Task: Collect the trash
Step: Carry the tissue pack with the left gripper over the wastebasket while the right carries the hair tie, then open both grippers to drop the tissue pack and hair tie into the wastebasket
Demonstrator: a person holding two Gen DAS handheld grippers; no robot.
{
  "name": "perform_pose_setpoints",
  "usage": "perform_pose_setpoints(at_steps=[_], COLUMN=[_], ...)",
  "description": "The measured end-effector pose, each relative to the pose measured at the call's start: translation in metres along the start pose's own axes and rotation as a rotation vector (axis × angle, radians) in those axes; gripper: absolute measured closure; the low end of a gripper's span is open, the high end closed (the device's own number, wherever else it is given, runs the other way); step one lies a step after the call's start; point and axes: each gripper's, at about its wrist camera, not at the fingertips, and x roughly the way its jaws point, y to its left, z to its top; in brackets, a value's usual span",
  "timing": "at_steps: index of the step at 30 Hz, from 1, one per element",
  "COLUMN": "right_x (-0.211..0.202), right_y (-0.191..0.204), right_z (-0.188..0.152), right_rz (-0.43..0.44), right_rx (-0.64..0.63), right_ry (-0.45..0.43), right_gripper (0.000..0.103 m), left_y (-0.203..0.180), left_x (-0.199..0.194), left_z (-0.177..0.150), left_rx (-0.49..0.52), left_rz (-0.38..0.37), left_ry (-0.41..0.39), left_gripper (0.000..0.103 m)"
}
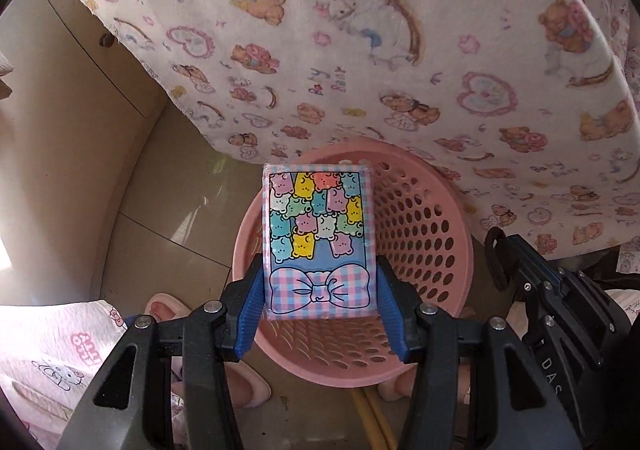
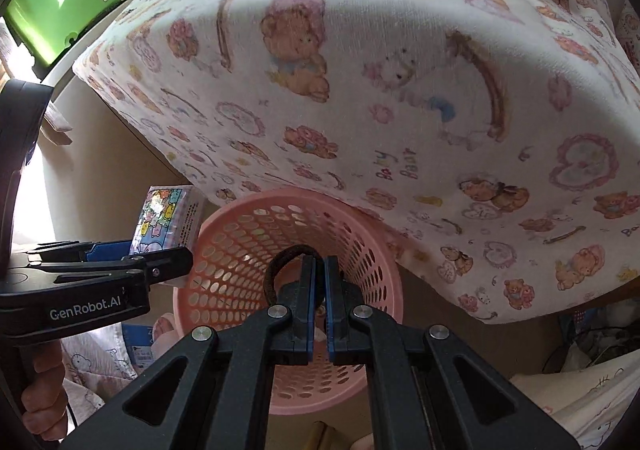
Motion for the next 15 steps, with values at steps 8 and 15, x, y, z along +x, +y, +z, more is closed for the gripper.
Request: perform_pose_setpoints(at_steps=[8, 15], right_x=[0.035, 0.047], right_y=[-0.013, -0.014], right_z=[-0.009, -0.016], right_rz=[-0.016, -0.039], right_rx=[0.037, 0.031], right_ry=[0.079, 0.112], right_gripper=[0.099, 0.099], left_y=[0.004, 0.009], left_x=[0.034, 0.051], left_z=[-0.004, -0.006], left_rx=[-0.017, -0.026], left_rz=[0.026, 0.038], left_ry=[0.079, 0.121], left_gripper=[0.053, 0.053])
